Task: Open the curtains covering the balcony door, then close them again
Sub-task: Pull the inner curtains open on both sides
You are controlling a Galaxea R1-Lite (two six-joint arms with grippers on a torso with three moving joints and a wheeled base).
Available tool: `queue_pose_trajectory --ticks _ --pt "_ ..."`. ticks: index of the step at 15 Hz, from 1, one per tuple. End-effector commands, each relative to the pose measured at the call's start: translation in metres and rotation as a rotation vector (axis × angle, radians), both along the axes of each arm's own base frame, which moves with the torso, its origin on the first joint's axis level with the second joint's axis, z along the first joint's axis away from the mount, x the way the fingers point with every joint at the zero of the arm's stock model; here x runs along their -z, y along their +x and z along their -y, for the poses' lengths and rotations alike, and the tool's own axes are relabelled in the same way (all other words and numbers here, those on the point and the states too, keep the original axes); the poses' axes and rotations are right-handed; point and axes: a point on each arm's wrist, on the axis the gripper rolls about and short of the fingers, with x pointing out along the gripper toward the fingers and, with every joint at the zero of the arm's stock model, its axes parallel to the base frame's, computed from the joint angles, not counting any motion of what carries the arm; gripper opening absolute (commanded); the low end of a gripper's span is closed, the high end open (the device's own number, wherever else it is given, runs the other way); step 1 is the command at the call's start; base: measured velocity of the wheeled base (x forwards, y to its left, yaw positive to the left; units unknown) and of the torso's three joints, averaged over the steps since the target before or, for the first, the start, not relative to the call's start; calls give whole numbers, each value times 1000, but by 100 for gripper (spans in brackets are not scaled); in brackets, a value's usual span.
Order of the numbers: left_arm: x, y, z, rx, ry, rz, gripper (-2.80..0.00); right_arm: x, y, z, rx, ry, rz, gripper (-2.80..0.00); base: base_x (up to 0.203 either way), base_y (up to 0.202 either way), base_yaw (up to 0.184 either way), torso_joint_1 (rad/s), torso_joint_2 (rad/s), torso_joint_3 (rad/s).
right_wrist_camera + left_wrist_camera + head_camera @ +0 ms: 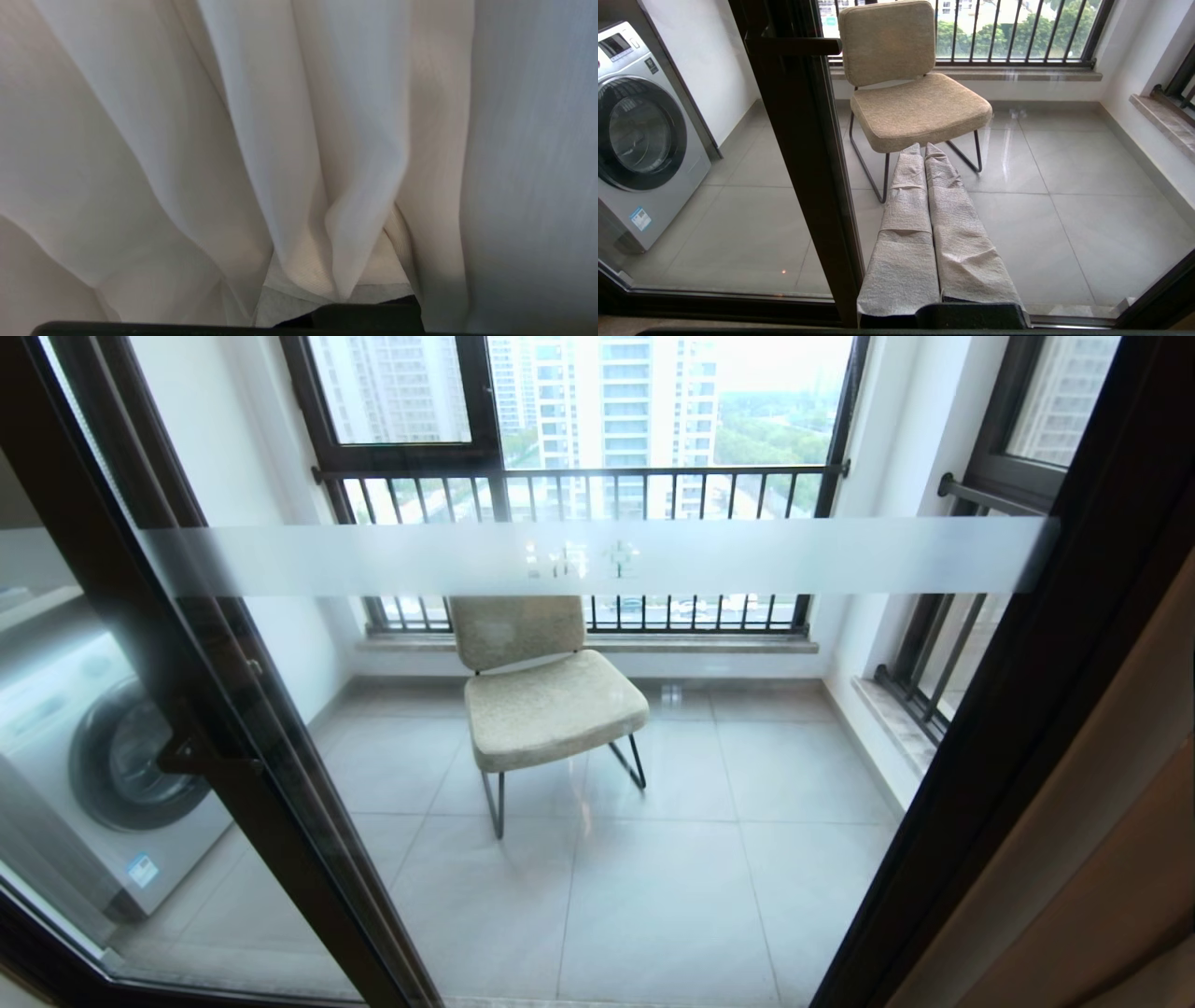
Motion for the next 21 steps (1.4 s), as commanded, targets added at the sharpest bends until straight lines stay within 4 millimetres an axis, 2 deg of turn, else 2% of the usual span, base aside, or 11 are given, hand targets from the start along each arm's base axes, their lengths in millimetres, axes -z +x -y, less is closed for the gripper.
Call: queue_pose_trajectory --ticks 1,4,8,12,18,21 --pt "0 0 0 -2 0 0 -280 19 -8 34 43 39 -12 -280 0 0 0 0 0 0" --pt "0 0 0 0 0 0 -280 16 -10 30 45 31 -13 -280 0 0 0 0 0 0" --pt "0 0 0 0 0 0 -280 4 -9 0 -87 3 -43 -280 0 0 0 0 0 0" --pt "0 0 0 0 0 0 -280 -6 -2 -52 -250 -1 -33 -280 0 0 0 0 0 0" --pt "0 0 0 0 0 0 -280 -24 36 -138 -561 -46 21 -280 0 0 0 0 0 0" --pt "0 0 0 0 0 0 -280 -20 40 -163 -660 -41 16 -280 0 0 0 0 0 0"
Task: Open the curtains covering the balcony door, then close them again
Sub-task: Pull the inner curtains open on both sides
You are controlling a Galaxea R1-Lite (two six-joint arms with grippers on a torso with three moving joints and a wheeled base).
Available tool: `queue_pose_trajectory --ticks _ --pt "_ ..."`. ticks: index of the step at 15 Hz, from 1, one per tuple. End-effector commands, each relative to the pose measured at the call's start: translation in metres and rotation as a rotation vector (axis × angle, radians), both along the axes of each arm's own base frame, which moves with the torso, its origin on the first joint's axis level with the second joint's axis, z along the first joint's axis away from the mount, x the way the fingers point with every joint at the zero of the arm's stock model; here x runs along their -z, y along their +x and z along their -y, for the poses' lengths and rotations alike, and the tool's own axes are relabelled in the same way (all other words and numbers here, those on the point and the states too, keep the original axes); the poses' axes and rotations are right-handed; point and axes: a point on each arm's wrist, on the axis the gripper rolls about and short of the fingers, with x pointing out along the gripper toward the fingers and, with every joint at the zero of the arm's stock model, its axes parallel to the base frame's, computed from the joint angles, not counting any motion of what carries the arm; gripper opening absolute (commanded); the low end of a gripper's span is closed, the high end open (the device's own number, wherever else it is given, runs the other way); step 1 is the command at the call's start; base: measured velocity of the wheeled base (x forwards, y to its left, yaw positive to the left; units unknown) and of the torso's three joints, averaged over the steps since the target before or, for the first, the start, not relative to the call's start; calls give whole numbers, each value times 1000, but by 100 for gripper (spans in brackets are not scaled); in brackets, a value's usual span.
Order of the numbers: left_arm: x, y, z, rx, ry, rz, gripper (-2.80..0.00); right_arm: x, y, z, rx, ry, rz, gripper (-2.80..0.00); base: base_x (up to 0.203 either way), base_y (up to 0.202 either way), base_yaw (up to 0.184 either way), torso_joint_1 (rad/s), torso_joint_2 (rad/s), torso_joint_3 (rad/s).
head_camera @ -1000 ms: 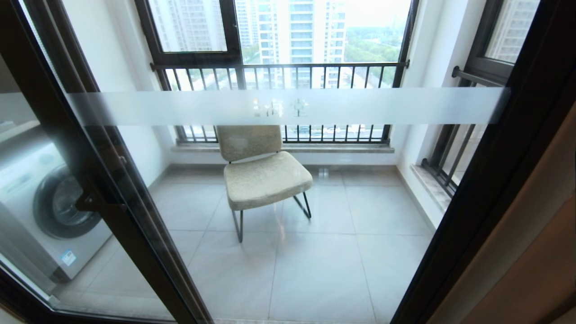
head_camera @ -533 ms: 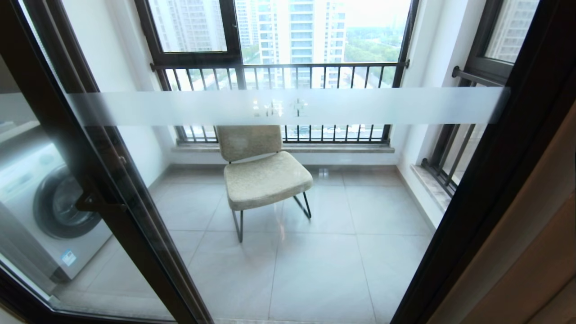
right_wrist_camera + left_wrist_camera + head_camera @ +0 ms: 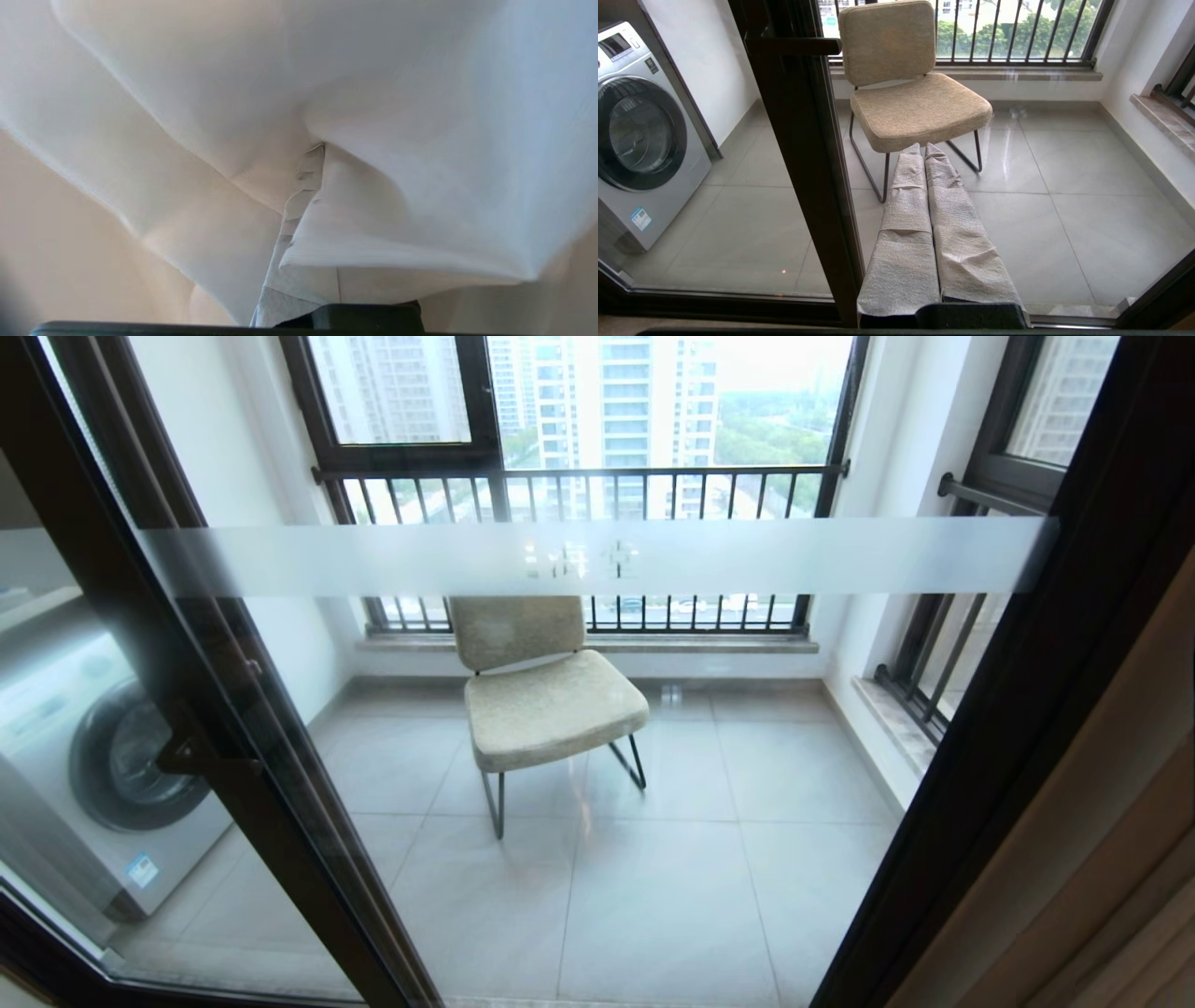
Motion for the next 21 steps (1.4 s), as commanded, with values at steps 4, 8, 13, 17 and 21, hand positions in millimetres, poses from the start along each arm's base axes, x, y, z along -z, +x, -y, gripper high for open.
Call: queue_pose_trajectory --ticks 4,8,13,17,21 --pt "0 0 0 -2 0 1 -280 -3 -9 -29 -56 -28 13 -280 0 0 0 0 0 0" --pt "0 0 0 -1 0 1 -280 -5 -14 -35 -53 -34 20 0 0 0 0 0 0 0" --pt "0 0 0 -1 0 1 -280 6 -39 -67 -35 -49 25 0 0 0 0 0 0 0" --pt "0 0 0 -1 0 1 -280 33 -75 -115 -7 -75 31 0 0 0 0 0 0 0" --pt "0 0 0 -1 0 1 -280 71 -109 -165 4 -148 42 0 0 0 0 0 0 0"
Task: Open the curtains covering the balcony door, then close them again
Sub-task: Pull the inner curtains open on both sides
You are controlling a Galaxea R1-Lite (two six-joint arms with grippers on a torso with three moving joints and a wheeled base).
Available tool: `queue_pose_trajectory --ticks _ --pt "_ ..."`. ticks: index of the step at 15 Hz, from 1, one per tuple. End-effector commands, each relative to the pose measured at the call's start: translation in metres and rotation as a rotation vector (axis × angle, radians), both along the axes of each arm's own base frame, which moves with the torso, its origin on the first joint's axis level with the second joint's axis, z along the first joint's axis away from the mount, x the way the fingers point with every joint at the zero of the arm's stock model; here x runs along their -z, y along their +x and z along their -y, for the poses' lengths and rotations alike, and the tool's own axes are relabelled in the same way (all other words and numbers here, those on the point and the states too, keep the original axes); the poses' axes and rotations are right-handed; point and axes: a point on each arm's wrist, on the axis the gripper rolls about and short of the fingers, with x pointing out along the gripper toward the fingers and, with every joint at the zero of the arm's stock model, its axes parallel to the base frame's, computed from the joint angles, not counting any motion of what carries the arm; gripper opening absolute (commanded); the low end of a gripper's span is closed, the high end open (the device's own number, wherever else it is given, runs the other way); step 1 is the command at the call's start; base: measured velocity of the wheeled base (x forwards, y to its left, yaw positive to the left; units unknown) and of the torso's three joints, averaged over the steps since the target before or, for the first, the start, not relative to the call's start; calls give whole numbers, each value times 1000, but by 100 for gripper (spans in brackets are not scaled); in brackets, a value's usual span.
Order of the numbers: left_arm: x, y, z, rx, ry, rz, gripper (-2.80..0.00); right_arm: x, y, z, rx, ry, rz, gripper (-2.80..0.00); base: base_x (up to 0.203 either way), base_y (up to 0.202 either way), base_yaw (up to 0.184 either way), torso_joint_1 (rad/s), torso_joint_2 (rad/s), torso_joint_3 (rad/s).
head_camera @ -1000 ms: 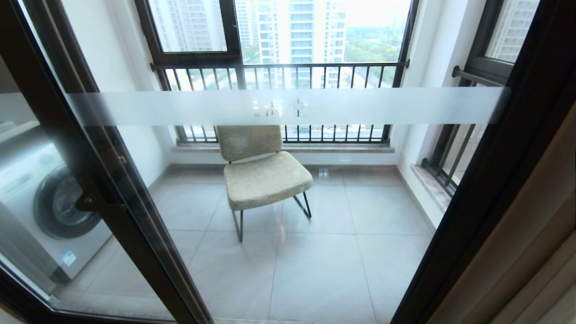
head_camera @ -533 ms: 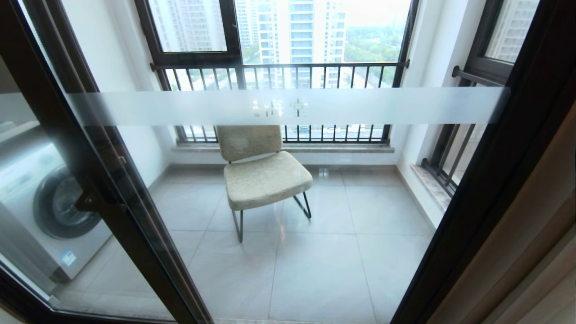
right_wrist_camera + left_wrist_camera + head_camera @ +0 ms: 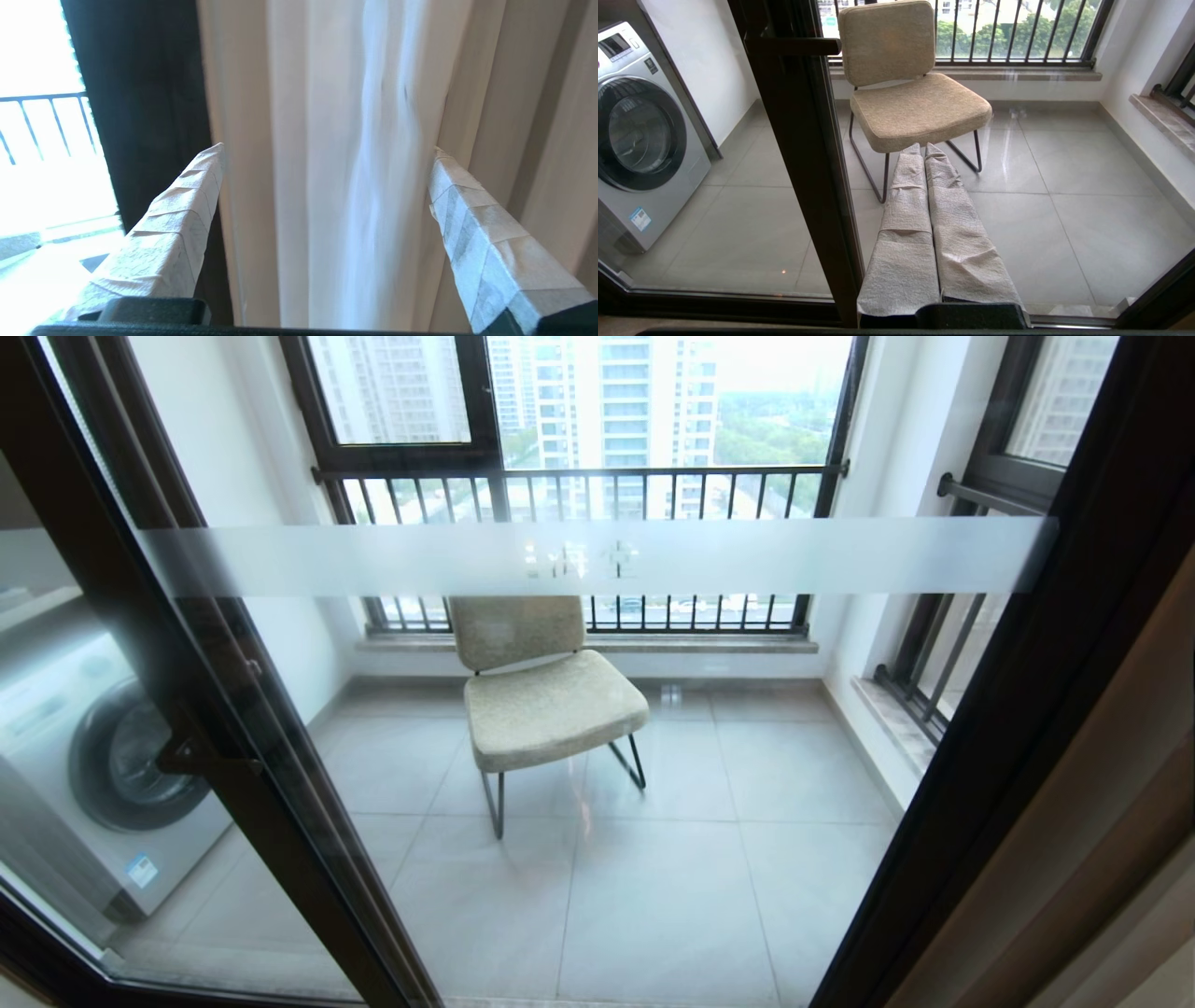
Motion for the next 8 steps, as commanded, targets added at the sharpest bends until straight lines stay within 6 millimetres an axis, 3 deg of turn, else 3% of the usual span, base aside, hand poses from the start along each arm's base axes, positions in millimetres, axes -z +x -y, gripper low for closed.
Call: queue_pose_trajectory --ticks 1,3,8 --pt "0 0 0 -2 0 2 -280 20 -31 -47 -15 -99 59 0 0 0 0 0 0 0" --pt "0 0 0 0 0 1 -280 35 -43 -64 -64 -132 79 0 0 0 0 0 0 0" --pt "0 0 0 0 0 1 -280 57 -53 -76 -158 -171 77 0 0 0 0 0 0 0"
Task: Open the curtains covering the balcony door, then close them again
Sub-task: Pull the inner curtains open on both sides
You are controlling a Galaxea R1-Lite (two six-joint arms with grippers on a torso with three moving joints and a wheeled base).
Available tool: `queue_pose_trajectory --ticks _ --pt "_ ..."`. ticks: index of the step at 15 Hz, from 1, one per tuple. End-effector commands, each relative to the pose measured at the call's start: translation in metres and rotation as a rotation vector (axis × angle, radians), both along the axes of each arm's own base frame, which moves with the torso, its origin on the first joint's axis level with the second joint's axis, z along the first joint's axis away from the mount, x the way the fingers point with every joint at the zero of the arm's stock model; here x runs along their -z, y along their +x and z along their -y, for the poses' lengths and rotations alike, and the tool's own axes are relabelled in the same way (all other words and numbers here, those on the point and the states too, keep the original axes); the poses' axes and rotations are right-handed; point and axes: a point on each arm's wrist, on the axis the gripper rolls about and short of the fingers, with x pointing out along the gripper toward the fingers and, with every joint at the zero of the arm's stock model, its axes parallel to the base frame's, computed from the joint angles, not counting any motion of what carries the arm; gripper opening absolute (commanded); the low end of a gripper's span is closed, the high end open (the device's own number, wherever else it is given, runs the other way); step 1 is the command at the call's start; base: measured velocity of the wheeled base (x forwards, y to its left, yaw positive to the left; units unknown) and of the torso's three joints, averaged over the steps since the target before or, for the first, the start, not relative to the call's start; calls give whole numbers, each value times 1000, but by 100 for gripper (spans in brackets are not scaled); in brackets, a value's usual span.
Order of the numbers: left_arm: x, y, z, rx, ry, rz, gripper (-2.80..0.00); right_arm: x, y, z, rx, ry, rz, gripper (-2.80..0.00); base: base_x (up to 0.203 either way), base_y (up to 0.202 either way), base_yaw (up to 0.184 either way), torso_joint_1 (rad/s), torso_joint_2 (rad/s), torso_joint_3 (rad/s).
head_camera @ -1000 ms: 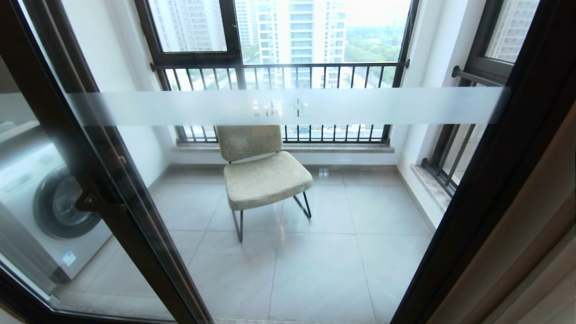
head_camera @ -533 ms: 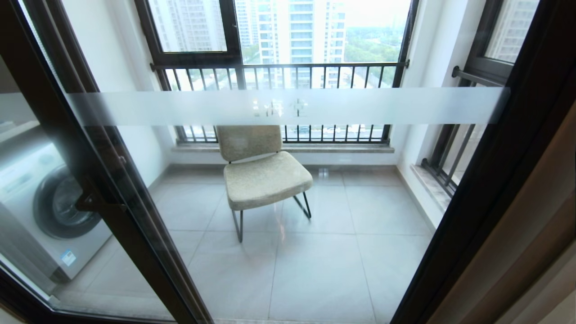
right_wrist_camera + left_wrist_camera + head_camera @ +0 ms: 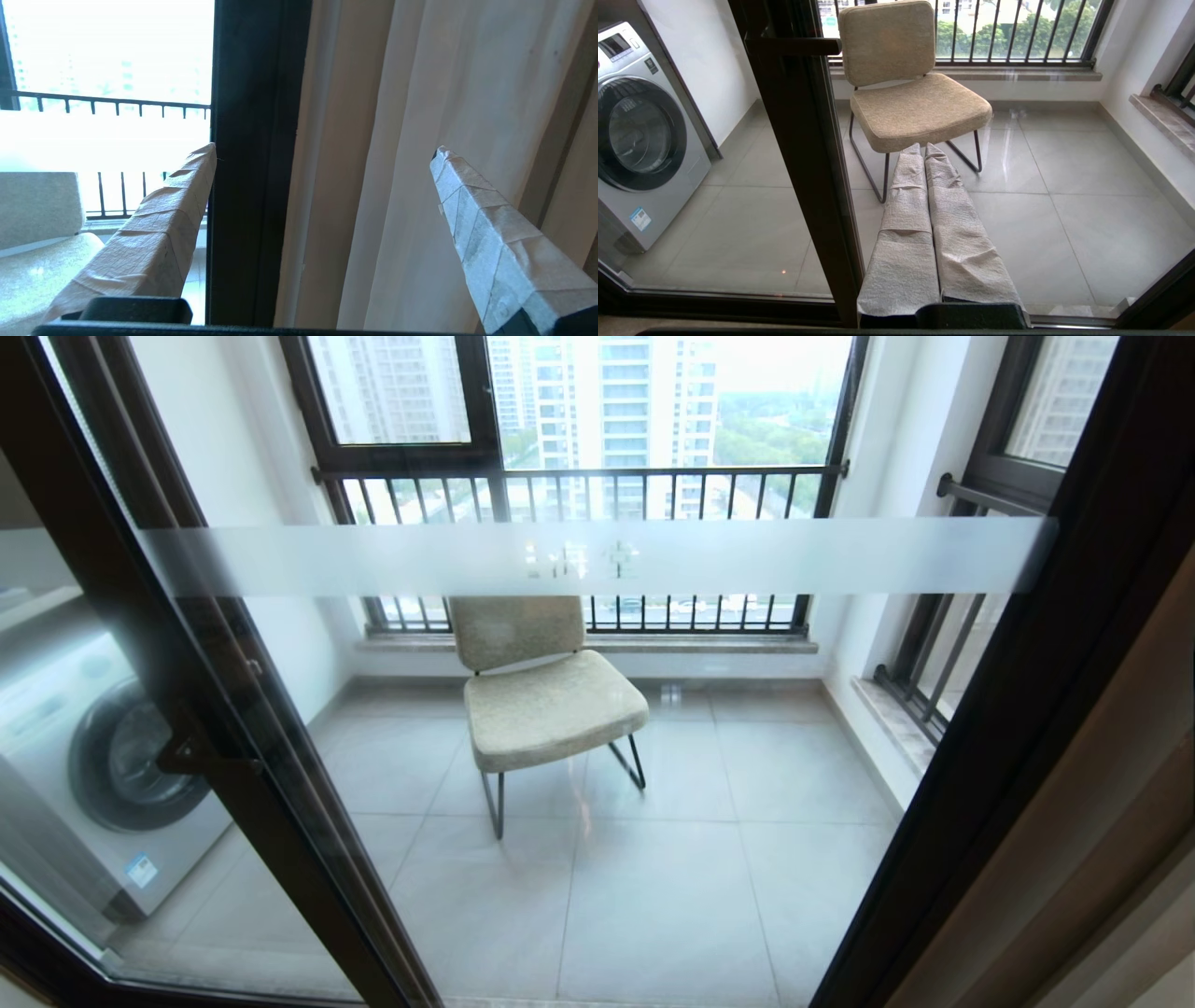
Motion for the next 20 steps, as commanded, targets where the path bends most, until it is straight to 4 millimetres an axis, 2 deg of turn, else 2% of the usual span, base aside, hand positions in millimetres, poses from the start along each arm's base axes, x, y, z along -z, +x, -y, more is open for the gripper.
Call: queue_pose_trajectory --ticks 1,2,3,6,8,13,16,20 --pt "0 0 0 0 0 0 -280 7 -10 -9 -80 -58 18 0 0 0 0 0 0 0" --pt "0 0 0 -2 0 1 -280 8 -12 -10 -125 -81 16 0 0 0 0 0 0 0" --pt "0 0 0 0 0 0 -280 11 -14 -10 -168 -107 15 -280 0 0 0 0 0 0" --pt "0 0 0 0 0 0 -280 20 -16 -4 -207 -147 16 -280 0 0 0 0 0 0" --pt "0 0 0 0 0 0 -280 25 -15 2 -168 -134 10 -280 0 0 0 0 0 0" --pt "0 0 0 0 0 0 -280 47 -16 4 -213 -160 -23 -280 0 0 0 0 0 0" --pt "0 0 0 0 0 0 -280 62 -13 5 -220 -164 -67 -280 0 0 0 0 0 0" --pt "0 0 0 0 0 0 -280 93 -8 5 -249 -148 -147 -280 0 0 0 0 0 0"
